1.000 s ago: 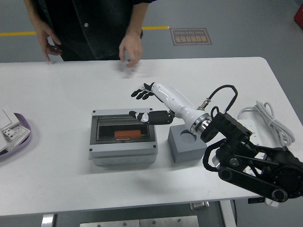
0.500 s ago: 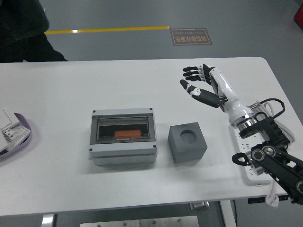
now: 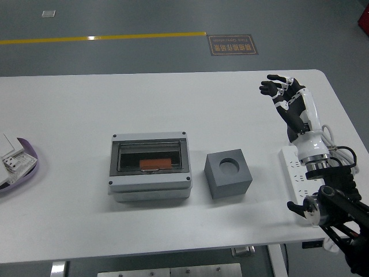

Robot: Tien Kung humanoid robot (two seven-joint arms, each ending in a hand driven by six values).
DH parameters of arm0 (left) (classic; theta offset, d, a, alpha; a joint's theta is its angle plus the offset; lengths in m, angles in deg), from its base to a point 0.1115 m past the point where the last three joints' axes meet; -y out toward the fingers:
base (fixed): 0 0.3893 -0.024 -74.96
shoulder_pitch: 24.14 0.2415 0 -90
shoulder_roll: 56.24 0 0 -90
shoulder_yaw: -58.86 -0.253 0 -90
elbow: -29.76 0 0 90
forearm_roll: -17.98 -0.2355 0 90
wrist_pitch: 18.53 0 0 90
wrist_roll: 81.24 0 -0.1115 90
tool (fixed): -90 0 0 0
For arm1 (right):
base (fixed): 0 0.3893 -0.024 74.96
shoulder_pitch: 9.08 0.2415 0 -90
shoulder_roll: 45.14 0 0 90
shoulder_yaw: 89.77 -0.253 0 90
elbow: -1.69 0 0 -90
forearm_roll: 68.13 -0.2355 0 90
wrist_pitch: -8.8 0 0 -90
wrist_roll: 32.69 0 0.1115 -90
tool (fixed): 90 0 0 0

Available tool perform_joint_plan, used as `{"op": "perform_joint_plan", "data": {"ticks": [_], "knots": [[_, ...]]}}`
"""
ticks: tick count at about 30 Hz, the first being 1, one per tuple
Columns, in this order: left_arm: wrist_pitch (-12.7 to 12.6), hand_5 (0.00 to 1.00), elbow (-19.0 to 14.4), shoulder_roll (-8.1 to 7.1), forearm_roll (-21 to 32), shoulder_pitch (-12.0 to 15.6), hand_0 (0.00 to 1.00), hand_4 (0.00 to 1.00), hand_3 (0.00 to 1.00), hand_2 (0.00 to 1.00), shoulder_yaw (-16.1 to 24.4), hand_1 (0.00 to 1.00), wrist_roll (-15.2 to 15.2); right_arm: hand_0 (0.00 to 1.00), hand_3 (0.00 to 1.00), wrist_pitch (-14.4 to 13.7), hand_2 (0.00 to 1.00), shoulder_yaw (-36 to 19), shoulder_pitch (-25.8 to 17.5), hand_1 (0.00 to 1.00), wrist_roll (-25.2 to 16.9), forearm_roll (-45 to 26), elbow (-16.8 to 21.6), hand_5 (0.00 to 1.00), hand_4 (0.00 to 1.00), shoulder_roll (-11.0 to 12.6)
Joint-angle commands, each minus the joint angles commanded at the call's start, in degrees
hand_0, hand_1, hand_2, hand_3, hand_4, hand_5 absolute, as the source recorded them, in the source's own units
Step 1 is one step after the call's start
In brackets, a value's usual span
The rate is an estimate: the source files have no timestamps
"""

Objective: Pick up the cylinder from the cube,place it in the box,flap close box

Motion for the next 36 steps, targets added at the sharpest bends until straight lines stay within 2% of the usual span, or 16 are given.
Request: {"op": "perform_joint_plan", "data": {"ticks": [1, 2, 7, 8, 13, 14, 19, 20, 36], "knots": [[0.01, 0.181, 0.02, 0.02, 0.13, 0.08, 0.513, 0.717, 0.606, 0.561, -0.1, 0.566, -0.01, 0.637, 0.593, -0.01, 0.594, -0.09, -0.03, 0.59, 0.26, 0.08, -0.01, 0.494, 0.788, -0.07], [0.0, 0.181, 0.05, 0.02, 0.3, 0.14, 0.512, 0.717, 0.606, 0.562, -0.22, 0.566, -0.01, 0.643, 0.605, 0.0, 0.599, -0.16, -0.04, 0.593, 0.61, 0.31, 0.01, 0.452, 0.784, -0.13], [0.02, 0.181, 0.08, 0.15, 0.78, 0.41, 0.512, 0.717, 0.606, 0.562, -0.87, 0.566, -0.03, 0.643, 0.605, -0.05, 0.599, -0.45, 0.28, 0.593, 3.15, 2.31, 0.34, 0.452, 0.784, -0.36], [0.02, 0.184, 0.07, 0.19, 0.83, 0.44, 0.513, 0.717, 0.606, 0.562, -0.95, 0.565, -0.03, 0.672, 0.68, -0.12, 0.674, -0.49, 0.34, 0.642, 3.57, 2.66, 0.41, 0.27, 0.777, -0.4], [0.04, 0.184, 0.02, 0.21, 0.59, 0.36, 0.513, 0.717, 0.606, 0.562, -0.91, 0.565, 0.03, 0.672, 0.68, -0.13, 0.674, -0.79, 0.64, 0.642, 5.61, 4.52, 0.93, 0.27, 0.777, -0.52], [0.05, 0.185, -0.01, 0.15, 0.35, 0.32, 0.513, 0.717, 0.607, 0.562, -0.71, 0.566, 0.04, 0.685, 0.727, -0.15, 0.692, -0.93, 0.66, 0.665, 5.97, 5.08, 1.14, 0.095, 0.696, -0.5], [0.09, 0.185, -0.08, -0.22, -0.33, 0.07, 0.513, 0.717, 0.607, 0.562, 0.26, 0.566, 0.12, 0.685, 0.727, -0.5, 0.692, -2.09, 0.37, 0.665, 7.51, 7.89, 2.09, 0.095, 0.696, -0.18], [0.11, 0.185, -0.08, -0.3, -0.42, 0.0, 0.513, 0.717, 0.607, 0.562, 0.42, 0.566, 0.12, 0.69, 0.734, -0.61, 0.695, -2.38, 0.25, 0.669, 7.72, 8.31, 2.24, 0.051, 0.673, -0.08], [0.12, 0.187, -0.02, -1.08, -0.71, -0.53, 0.513, 0.718, 0.607, 0.562, 0.53, 0.566, 0.08, 0.687, 0.717, -1.94, 0.679, -4.48, -1.06, 0.667, 7.78, 9.06, 2.19, 0.063, 0.673, 0.19]]}}
